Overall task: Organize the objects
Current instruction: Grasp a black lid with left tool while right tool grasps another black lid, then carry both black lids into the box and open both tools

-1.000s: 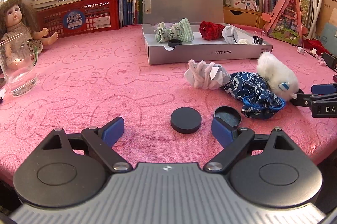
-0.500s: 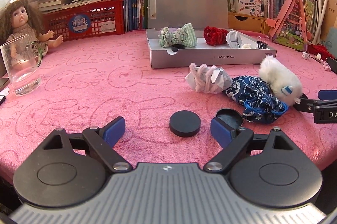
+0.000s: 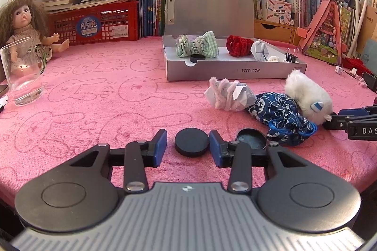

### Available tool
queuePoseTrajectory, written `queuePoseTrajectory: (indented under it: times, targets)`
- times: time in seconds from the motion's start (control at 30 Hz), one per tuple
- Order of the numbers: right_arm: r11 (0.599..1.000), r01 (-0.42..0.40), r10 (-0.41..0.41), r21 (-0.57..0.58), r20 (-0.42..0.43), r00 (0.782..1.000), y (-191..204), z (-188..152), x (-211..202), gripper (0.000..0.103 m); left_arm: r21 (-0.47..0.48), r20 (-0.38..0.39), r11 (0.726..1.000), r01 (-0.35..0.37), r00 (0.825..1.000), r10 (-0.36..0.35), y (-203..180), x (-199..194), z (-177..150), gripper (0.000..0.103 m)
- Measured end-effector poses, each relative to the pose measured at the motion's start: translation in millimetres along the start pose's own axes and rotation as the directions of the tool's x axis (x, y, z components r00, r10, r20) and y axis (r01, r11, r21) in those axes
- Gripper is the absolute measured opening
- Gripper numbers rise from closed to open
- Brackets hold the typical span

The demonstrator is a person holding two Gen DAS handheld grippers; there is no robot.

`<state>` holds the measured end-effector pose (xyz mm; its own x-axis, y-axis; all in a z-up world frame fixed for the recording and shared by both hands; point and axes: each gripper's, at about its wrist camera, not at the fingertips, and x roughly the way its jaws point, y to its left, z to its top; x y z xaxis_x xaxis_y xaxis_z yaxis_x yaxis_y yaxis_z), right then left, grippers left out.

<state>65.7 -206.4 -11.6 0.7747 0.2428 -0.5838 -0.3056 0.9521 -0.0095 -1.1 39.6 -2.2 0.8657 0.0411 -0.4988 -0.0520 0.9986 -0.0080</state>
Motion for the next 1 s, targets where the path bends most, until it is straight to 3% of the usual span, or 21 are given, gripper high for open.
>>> queuePoseTrajectory:
  times: [0.17, 0.23, 0.33, 0.5, 1.0]
  targets:
    - [1.0, -0.005, 0.005, -0.015, 0.003, 1.0, 6, 0, -1, 0.037, 0.002, -0.004, 1.0, -0.011, 1.0, 0.011, -3, 2, 2, 0.046]
    - [1.0, -0.005, 0.005, -0.014, 0.002, 1.0, 6, 0, -1, 0.037, -0.005, -0.009, 1.0, -0.011, 1.0, 0.011, -3, 2, 3, 0.046]
    - [1.0, 0.01, -0.01, -0.012, -0.002, 1.0, 5, 0, -1, 0.037, -0.03, -0.01, 1.0, 0.0, 1.0, 0.0, -1, 1, 6, 0.037]
    - [0.997, 0.073, -0.073, -0.015, -0.006, 0.997, 0, 2, -1, 0.037, -0.062, 0.001, 0.998, -0.001, 1.0, 0.001, 0, -3, 11, 0.037]
    - [0.997, 0.06, -0.064, 0.057, 0.079, 0.995, -14, 37, -6, 0.037, -0.078, 0.019, 0.996, -0.047, 0.999, 0.048, -6, 5, 47, 0.037]
